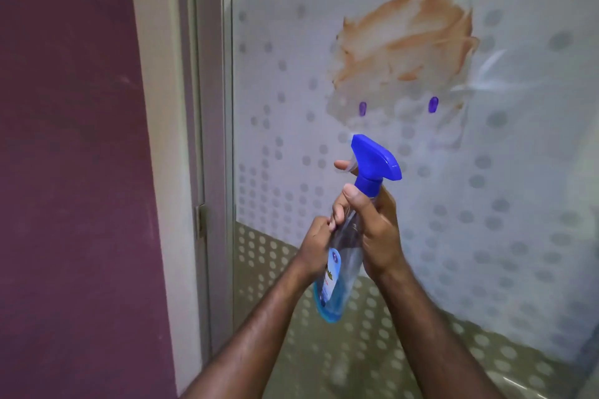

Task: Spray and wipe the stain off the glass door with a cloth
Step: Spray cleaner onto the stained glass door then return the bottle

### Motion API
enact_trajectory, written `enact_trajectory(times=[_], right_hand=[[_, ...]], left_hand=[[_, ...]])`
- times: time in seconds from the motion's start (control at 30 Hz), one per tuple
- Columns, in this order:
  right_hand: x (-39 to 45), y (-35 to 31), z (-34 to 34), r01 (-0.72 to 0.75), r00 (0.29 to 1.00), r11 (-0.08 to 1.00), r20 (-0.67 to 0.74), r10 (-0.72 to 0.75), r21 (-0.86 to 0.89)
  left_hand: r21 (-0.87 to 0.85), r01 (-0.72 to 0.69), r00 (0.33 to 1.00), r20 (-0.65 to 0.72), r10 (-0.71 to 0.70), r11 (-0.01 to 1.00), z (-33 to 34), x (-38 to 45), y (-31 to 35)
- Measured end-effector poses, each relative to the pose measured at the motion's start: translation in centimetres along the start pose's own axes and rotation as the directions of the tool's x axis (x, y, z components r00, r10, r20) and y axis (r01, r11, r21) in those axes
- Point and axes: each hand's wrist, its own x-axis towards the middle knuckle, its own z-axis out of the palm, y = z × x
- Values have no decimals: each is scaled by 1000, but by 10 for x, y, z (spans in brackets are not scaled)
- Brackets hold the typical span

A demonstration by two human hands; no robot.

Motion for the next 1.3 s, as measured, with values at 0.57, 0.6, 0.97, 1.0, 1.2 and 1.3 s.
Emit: enact_trajectory(times=[0.57,0.6,0.97,1.0,1.2,1.3], right_hand=[[135,-65,88,140,903,932,-344,-259,-335],[141,-66,94,133,901,929,-348,-258,-346],[198,-74,127,44,892,843,-359,-275,-536],[202,-73,128,38,889,831,-361,-281,-555],[215,-74,130,4,871,755,-368,-324,-656],[216,-76,130,-2,867,745,-372,-331,-667]], left_hand=[[-39,-451,845,303,441,892,-44,37,105],[-29,-464,840,303,450,885,-47,37,109],[-129,-387,881,242,408,913,-54,68,155],[-142,-371,886,241,396,918,-54,71,157],[-234,-300,891,277,359,925,-54,81,165],[-245,-292,885,298,358,925,-52,84,167]])
